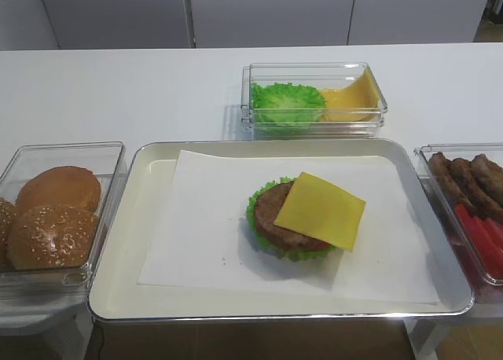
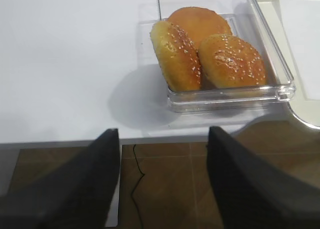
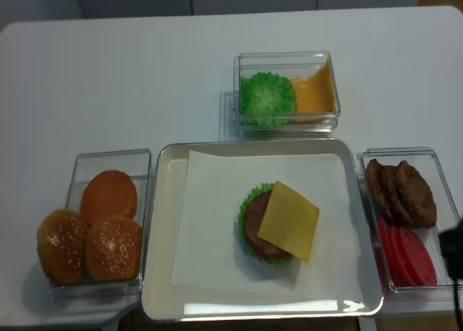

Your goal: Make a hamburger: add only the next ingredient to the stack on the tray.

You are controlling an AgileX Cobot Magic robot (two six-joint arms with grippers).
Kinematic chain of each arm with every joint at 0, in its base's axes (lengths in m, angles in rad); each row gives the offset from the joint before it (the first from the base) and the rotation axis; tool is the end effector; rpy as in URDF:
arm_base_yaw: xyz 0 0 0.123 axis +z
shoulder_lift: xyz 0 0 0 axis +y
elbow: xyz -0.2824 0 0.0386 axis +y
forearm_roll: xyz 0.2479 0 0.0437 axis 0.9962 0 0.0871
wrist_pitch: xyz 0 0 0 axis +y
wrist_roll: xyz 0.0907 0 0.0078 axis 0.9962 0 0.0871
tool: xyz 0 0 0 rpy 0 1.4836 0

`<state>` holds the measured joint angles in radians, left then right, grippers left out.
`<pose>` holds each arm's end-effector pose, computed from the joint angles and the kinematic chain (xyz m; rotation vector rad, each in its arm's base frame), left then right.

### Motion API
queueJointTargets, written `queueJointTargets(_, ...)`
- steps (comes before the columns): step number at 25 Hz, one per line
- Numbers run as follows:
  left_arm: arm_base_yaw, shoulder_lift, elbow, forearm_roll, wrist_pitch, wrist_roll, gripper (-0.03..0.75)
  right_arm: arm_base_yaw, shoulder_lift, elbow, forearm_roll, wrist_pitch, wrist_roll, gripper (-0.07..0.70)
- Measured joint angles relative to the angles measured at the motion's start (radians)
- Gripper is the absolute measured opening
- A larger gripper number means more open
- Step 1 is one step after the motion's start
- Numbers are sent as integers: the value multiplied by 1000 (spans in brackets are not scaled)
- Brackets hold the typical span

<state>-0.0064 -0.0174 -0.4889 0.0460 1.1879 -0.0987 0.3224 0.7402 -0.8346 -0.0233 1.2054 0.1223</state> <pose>-0.0121 0.0040 0.2641 -0.1058 2.1616 -0.0044 0.1025 0.0322 0.3310 -0.2626 2.5866 0.1303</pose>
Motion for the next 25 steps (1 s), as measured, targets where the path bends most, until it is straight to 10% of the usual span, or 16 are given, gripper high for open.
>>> queueJointTargets(25, 0, 0, 0, 0, 0, 0, 411, 0, -719, 221, 50, 76, -181, 366)
